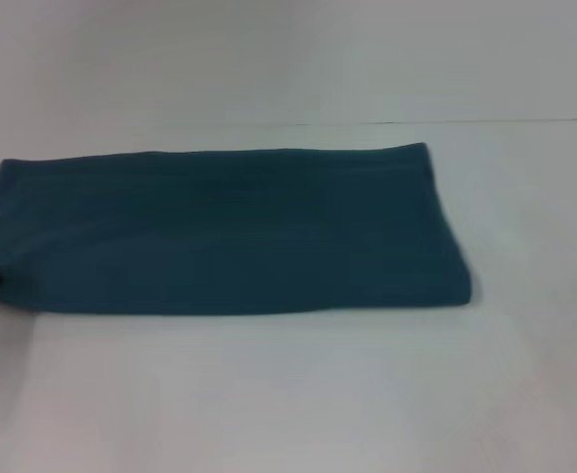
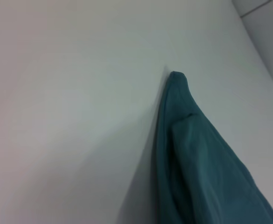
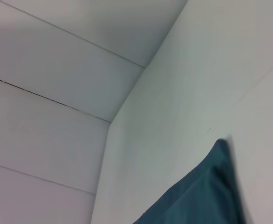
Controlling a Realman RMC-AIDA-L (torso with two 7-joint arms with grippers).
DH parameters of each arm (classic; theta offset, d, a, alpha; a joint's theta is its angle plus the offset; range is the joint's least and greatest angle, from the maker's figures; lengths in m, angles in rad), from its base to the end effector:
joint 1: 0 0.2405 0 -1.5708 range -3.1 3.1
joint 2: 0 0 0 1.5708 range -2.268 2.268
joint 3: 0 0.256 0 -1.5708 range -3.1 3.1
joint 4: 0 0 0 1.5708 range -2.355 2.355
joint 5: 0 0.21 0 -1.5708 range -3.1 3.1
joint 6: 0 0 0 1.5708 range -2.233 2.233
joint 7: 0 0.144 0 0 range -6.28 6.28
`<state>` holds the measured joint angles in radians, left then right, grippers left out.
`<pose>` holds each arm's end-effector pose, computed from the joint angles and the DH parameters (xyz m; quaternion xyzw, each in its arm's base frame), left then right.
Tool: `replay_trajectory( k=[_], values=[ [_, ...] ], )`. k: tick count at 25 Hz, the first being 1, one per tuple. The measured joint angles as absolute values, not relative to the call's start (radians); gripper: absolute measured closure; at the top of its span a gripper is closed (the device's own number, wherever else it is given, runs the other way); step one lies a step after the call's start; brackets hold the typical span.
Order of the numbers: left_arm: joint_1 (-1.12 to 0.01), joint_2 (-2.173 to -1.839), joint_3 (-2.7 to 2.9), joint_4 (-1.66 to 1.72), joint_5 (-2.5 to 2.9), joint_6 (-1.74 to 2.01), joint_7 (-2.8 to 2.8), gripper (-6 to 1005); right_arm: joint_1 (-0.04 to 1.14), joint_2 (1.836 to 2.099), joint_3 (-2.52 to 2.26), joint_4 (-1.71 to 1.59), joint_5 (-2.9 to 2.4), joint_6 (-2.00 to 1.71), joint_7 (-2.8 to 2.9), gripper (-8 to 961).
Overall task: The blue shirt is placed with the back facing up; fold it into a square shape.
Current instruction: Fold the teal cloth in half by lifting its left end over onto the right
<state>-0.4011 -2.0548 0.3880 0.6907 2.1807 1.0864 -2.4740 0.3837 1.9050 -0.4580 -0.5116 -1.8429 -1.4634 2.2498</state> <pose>-0.3958 0.3223 0.0639 -0.5142 -0.7445 -0.2956 0.3066 0.3563 0.3139 0.0934 -0.6166 0.6581 0.3989 0.1661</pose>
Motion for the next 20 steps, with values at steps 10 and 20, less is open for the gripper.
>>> replay_trajectory(
  k=[10, 20],
  values=[
    [-0.449, -2.038, 0.356, 0.73, 2.136, 1.25, -2.46, 951, 0.383, 1.905, -0.465, -0.503, -1.851, -1.464, 2.246, 103],
    [-0.598, -2.053, 0.406, 0.732, 2.067, 1.384, -2.458, 951, 0.397, 1.909, -0.465, -0.503, -1.888, -1.455, 2.244, 105]
  ],
)
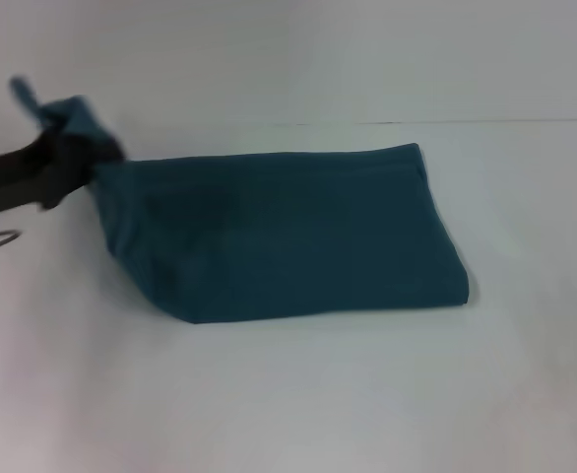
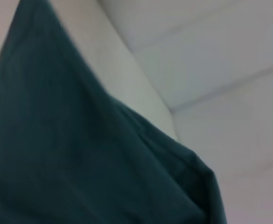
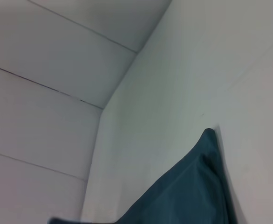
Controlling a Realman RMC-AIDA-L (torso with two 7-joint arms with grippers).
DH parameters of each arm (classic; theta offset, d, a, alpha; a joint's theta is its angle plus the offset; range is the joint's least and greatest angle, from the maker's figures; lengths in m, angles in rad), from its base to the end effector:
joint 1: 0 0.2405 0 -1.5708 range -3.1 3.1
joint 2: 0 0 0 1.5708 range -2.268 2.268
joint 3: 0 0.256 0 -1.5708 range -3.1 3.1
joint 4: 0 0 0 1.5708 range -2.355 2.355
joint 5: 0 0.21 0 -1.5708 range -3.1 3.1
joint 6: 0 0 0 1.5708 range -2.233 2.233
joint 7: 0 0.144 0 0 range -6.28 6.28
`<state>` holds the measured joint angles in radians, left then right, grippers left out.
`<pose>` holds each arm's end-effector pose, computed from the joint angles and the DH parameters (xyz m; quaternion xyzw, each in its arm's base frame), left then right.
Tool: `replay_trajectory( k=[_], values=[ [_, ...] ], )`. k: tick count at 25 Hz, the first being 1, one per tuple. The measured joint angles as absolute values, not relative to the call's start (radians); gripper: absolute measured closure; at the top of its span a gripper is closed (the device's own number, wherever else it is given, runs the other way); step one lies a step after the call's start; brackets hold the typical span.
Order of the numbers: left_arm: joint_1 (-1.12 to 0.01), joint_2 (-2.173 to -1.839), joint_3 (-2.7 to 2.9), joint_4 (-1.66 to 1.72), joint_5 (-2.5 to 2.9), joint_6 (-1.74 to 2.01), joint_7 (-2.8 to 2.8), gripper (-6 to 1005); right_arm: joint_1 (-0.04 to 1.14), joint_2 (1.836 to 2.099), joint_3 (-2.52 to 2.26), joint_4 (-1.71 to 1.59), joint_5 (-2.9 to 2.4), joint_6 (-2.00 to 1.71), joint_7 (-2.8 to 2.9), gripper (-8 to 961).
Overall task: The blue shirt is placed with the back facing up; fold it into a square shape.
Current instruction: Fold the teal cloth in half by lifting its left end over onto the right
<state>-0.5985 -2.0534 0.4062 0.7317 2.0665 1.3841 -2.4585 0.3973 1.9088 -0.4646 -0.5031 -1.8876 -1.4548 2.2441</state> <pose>-0.2799 0.3810 0.0635 -0.6469 -0.6544 -0.3629 0.1466 0.3555 0.3151 0.0844 -0.6264 0.6629 0.3772 0.1609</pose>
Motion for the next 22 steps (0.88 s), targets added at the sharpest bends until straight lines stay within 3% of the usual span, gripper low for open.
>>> replay_trajectory(
  k=[4, 12, 22],
  values=[
    [-0.662, -2.077, 0.449, 0.73, 2.063, 1.387, -2.458, 951, 0.403, 1.91, -0.466, -0.503, -1.895, -1.454, 2.244, 106],
    [-0.791, -2.166, 0.529, 0.696, 2.053, 1.312, -2.427, 950, 0.403, 1.913, -0.468, -0.503, -1.895, -1.45, 2.241, 107],
    [-0.911, -2.173, 0.827, 0.478, 1.888, 1.051, -2.351, 950, 0.407, 1.916, -0.468, -0.499, -1.908, -1.447, 2.232, 109]
  ],
)
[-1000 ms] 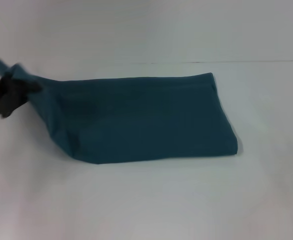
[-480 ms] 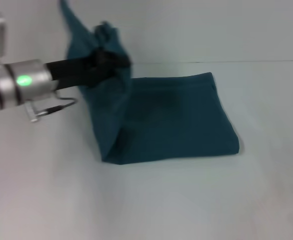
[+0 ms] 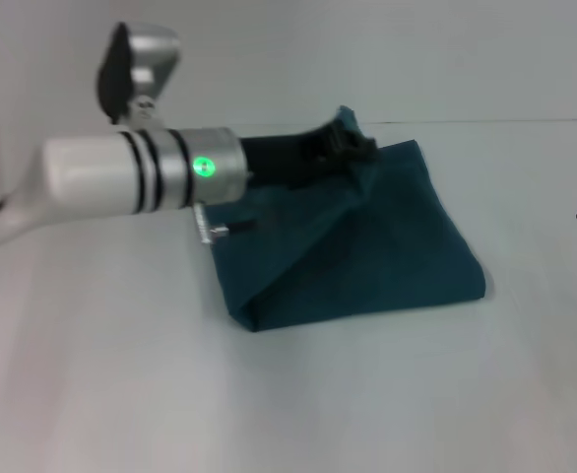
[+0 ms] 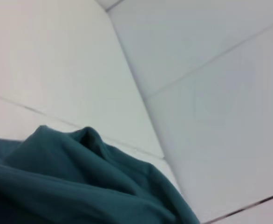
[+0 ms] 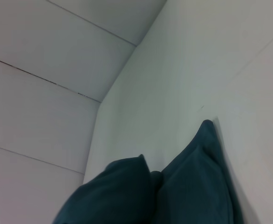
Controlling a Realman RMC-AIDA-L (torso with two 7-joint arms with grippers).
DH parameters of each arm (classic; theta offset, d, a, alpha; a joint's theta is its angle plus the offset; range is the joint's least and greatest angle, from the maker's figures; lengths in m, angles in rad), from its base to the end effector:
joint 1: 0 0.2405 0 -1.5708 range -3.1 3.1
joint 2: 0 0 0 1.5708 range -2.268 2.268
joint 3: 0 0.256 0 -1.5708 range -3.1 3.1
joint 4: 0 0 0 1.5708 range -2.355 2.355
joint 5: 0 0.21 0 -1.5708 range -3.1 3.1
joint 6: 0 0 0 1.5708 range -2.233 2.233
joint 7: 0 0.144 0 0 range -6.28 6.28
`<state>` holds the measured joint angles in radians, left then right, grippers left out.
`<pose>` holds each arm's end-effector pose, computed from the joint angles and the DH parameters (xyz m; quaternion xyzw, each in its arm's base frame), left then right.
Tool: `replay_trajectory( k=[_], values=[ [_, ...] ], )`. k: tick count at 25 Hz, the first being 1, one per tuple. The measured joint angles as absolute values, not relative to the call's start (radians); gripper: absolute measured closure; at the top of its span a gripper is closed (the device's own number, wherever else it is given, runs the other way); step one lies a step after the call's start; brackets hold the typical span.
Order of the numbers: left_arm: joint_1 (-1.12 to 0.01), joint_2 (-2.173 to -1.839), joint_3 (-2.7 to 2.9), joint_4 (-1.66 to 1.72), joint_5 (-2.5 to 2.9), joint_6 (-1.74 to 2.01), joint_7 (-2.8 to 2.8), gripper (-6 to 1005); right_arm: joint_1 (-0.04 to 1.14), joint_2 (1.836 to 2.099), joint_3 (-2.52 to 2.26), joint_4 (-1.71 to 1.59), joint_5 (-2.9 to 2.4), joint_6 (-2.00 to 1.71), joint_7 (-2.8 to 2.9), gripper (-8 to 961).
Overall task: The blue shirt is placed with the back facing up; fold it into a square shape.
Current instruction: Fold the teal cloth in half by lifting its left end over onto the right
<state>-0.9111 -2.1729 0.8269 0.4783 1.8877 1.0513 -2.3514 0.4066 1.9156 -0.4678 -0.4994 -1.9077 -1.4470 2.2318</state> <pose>-0.1378 0.4229 -0.0752 -0.7588 -0.5811 -0.2873 0.0633 0.3539 0.3166 0.0783 -0.6338 0.6618 0.3673 0.1593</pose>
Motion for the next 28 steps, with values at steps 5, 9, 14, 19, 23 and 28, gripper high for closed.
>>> replay_trajectory(
  k=[5, 9, 14, 19, 23, 28],
  values=[
    [-0.944, -2.176, 0.963, 0.412, 1.785, 0.977, -2.292, 950, 0.409, 1.916, -0.471, -0.491, -1.908, -1.445, 2.227, 110],
    [-0.948, -2.176, 1.032, 0.397, 1.704, 0.979, -2.219, 950, 0.41, 1.916, -0.475, -0.49, -1.908, -1.445, 2.224, 110],
    [-0.928, -2.172, 1.136, 0.421, 1.648, 1.043, -2.057, 950, 0.407, 1.916, -0.475, -0.489, -1.908, -1.443, 2.221, 111],
    [-0.913, -2.17, 1.167, 0.422, 1.651, 1.006, -2.043, 886, 0.404, 1.916, -0.476, -0.486, -1.915, -1.441, 2.223, 112],
    [-0.896, -2.171, 1.156, 0.43, 1.637, 1.009, -2.045, 757, 0.407, 1.916, -0.476, -0.486, -1.931, -1.438, 2.228, 113],
    [-0.812, -2.169, 1.15, 0.52, 1.559, 1.106, -2.059, 595, 0.41, 1.915, -0.476, -0.486, -1.934, -1.436, 2.229, 114]
  ],
)
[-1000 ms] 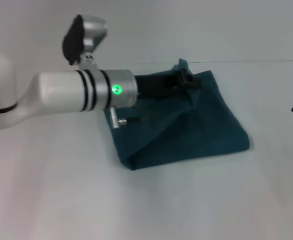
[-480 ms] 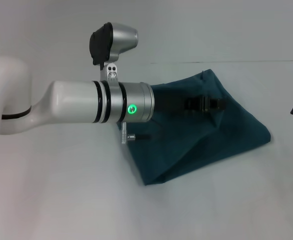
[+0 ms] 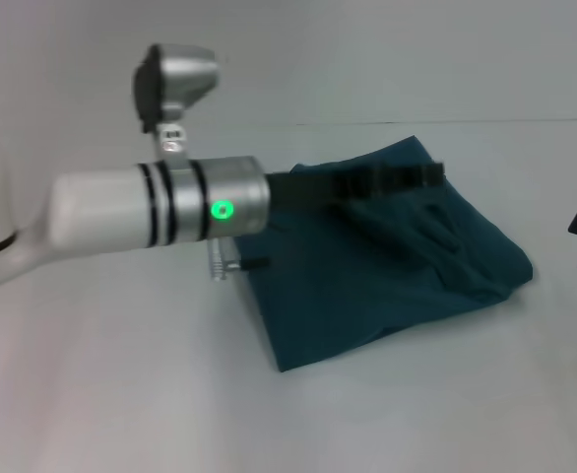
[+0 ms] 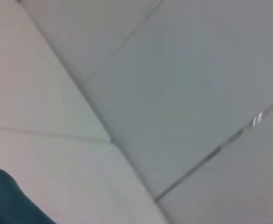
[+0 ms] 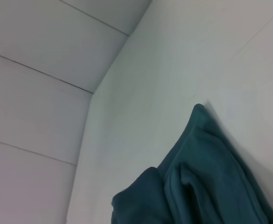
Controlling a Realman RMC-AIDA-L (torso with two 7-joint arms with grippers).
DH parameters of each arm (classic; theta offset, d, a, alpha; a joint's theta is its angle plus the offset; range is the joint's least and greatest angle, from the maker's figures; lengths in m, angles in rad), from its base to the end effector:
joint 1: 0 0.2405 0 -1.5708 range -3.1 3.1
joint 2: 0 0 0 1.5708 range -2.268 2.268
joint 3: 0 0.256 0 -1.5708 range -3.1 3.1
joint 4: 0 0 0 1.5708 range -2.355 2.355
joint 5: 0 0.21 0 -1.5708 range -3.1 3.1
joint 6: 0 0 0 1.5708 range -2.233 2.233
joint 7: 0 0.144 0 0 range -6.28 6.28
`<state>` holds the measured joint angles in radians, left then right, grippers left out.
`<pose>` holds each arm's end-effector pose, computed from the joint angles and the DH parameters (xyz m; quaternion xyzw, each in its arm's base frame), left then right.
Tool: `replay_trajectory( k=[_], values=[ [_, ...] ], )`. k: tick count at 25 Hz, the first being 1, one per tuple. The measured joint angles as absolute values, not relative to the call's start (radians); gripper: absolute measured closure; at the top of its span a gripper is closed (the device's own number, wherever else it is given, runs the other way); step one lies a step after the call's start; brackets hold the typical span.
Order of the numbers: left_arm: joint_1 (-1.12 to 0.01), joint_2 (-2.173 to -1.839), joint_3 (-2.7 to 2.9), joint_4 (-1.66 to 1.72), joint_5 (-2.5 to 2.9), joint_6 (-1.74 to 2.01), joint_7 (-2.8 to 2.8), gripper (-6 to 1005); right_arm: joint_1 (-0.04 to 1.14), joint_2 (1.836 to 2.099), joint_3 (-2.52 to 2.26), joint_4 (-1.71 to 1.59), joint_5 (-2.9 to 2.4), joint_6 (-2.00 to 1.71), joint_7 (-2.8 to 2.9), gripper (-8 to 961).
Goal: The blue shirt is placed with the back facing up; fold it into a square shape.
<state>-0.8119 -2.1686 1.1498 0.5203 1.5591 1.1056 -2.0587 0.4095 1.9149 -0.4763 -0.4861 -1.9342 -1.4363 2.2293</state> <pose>-0.1276 0.3938 -0.0878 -0.8328 -0.4609 -0.3051 0.0311 0.3563 0.3150 0.0723 -0.6364 0.6684 0.3516 0.1570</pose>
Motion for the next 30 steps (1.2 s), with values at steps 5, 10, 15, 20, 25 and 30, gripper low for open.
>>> replay_trajectory(
  k=[5, 10, 15, 20, 25, 30],
  values=[
    [-0.678, -2.147, 1.067, 0.633, 1.528, 1.207, -2.248, 353, 0.428, 1.899, -0.511, -0.497, -1.963, -1.446, 2.232, 114],
    [-0.597, -2.092, 0.906, 0.655, 1.62, 1.363, -2.431, 251, 0.533, 1.871, -0.578, -0.512, -2.084, -1.448, 2.24, 115],
    [-0.537, -2.082, 0.694, 0.676, 1.752, 1.48, -2.446, 148, 0.67, 1.88, -0.608, -0.579, -2.193, -1.429, 2.233, 116],
    [-0.477, -2.087, 0.596, 0.705, 1.785, 1.503, -2.438, 121, 0.785, 1.903, -0.711, -0.617, -2.263, -1.376, 2.245, 117],
    [-0.451, -2.093, 0.566, 0.707, 1.787, 1.508, -2.422, 120, 0.874, 1.944, -0.813, -0.62, -2.343, -1.291, 2.287, 118],
    [-0.451, -2.095, 0.566, 0.702, 1.788, 1.504, -2.421, 121, 0.917, 1.991, -0.904, -0.621, -2.431, -1.203, 2.303, 119]
  ],
)
